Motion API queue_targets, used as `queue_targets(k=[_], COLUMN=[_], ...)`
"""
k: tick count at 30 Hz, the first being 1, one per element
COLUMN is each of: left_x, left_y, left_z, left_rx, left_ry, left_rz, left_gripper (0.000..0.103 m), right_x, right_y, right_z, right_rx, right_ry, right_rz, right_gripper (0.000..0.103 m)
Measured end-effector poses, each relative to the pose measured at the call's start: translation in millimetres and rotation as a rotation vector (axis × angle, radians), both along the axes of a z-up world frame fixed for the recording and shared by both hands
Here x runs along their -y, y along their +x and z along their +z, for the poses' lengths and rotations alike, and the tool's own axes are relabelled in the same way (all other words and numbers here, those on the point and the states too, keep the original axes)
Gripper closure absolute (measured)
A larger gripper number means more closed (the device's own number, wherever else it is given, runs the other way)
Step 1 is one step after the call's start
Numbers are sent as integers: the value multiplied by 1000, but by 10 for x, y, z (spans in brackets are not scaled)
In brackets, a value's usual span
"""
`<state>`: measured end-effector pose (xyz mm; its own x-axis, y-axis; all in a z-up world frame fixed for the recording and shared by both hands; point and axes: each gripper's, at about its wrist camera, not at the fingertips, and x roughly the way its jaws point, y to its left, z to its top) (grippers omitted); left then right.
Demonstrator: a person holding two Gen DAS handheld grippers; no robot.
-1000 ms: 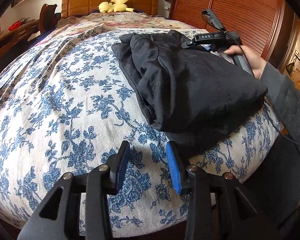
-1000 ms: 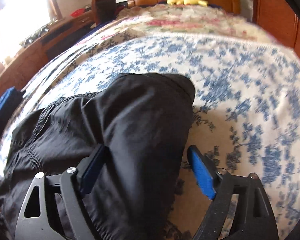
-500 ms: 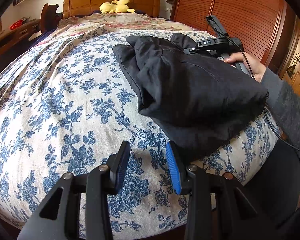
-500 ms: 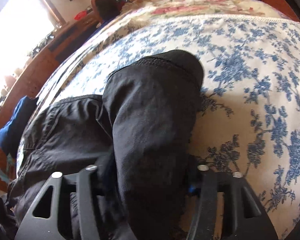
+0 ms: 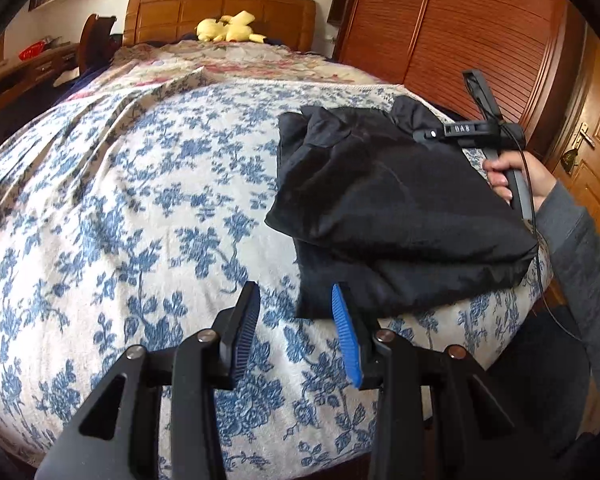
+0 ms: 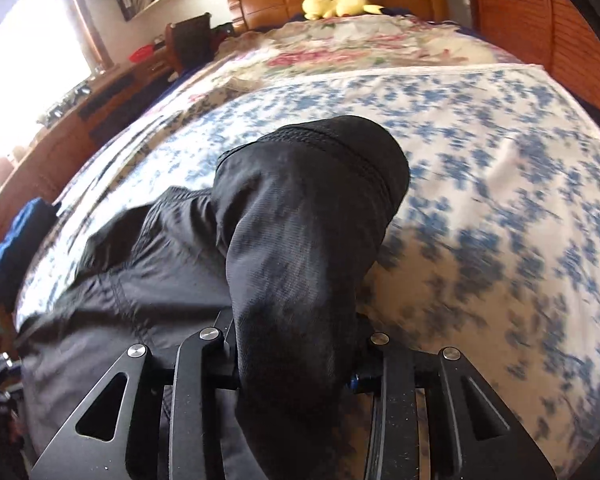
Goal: Fold large clothes
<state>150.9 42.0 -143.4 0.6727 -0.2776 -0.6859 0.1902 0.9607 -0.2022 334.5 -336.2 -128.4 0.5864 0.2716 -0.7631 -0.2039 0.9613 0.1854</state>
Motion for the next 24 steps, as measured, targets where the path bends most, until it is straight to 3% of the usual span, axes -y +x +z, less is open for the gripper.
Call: queue_targets(k=[7,15,24], left_x=[171,312,394], left_y=[204,350,349], left_z=[-71,-224,-266], left_rx=[-26,-73,-87], left_ry=[16,39,73], left_rz=[-35,-43,-35], left_gripper=[67,67,67], right_x=[143,170,186], right_y=[-53,86,188], right_z=[-97,-201,-299], right_rx=[-24,-28,-41], right_ry=[10,-14,4], right_rz=[-19,-48,-47], right_gripper=[61,33,28])
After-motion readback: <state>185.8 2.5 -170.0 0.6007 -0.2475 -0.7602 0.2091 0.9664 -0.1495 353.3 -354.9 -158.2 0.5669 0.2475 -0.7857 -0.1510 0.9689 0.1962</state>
